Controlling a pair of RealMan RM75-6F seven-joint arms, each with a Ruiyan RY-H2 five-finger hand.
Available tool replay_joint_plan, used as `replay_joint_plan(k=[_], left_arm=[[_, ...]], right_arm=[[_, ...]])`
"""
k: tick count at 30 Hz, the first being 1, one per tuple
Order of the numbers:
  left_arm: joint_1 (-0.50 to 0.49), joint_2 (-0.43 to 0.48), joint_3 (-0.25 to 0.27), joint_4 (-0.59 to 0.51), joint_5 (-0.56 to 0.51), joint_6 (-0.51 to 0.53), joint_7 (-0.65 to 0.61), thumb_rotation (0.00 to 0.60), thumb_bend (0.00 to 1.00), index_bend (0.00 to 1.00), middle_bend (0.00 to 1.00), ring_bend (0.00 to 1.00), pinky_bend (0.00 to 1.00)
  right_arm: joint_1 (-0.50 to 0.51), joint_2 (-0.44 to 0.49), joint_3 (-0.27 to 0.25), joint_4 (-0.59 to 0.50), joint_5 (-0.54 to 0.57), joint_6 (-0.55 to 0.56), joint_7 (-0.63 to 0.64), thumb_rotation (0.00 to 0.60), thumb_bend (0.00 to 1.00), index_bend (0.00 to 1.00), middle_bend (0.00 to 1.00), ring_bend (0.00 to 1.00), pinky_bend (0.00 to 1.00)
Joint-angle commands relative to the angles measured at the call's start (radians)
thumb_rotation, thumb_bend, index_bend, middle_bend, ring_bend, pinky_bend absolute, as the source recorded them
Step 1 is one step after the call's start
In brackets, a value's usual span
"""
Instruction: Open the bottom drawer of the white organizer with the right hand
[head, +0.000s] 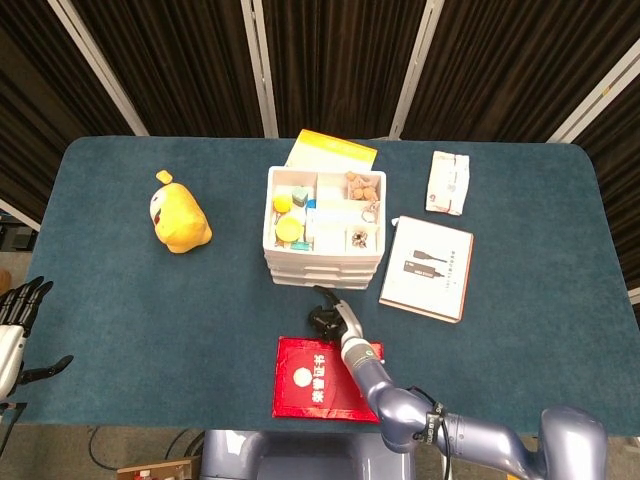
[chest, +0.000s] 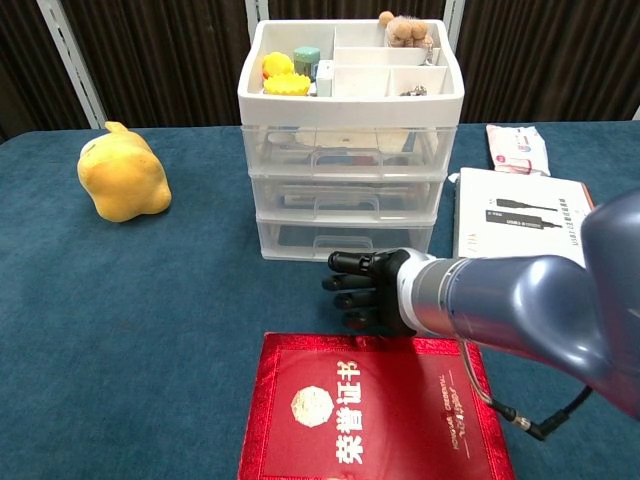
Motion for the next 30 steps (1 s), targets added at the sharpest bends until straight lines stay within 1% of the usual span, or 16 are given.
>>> replay_joint_plan(k=[1,12,18,25,30], left_arm=[[0.001,0.001,0.000,0.000,0.001,0.001,0.000,0.600,0.04,0.00,0.00,0.00,0.00],[0.000,0.003,0.001,-0.003,-0.004,-0.004,-0.003,0.600,0.04,0.00,0.00,0.00,0.00],[-0.001,0.003,0.001,-0.004,-0.006,-0.006,-0.001,0.600,0.04,0.00,0.00,0.00,0.00],[-0.001,0.006,0.001,-0.006,-0.009,-0.009,-0.002,0.600,0.04,0.00,0.00,0.00,0.00],[-0.002,0.007,0.001,-0.007,-0.011,-0.012,-0.007,0.600,0.04,0.00,0.00,0.00,0.00]], right_arm=[[0.007,-0.006,0.008,0.013,0.001,-0.006,0.005,0.600,0.83,0.11,0.83,0.83,0.91],[0.008,-0.024,0.026,0.018,-0.030,0.004,0.041,0.600,0.85,0.12,0.83,0.83,0.91],[0.016,-0.030,0.034,0.041,-0.003,-0.008,0.048,0.600,0.87,0.19,0.83,0.83,0.91],[0.056,-0.046,0.063,0.103,0.025,-0.018,0.037,0.600,0.88,0.22,0.83,0.83,0.91],[0.067,-0.047,0.073,0.112,0.039,-0.019,0.032,0.600,0.88,0.23,0.83,0.83,0.91]])
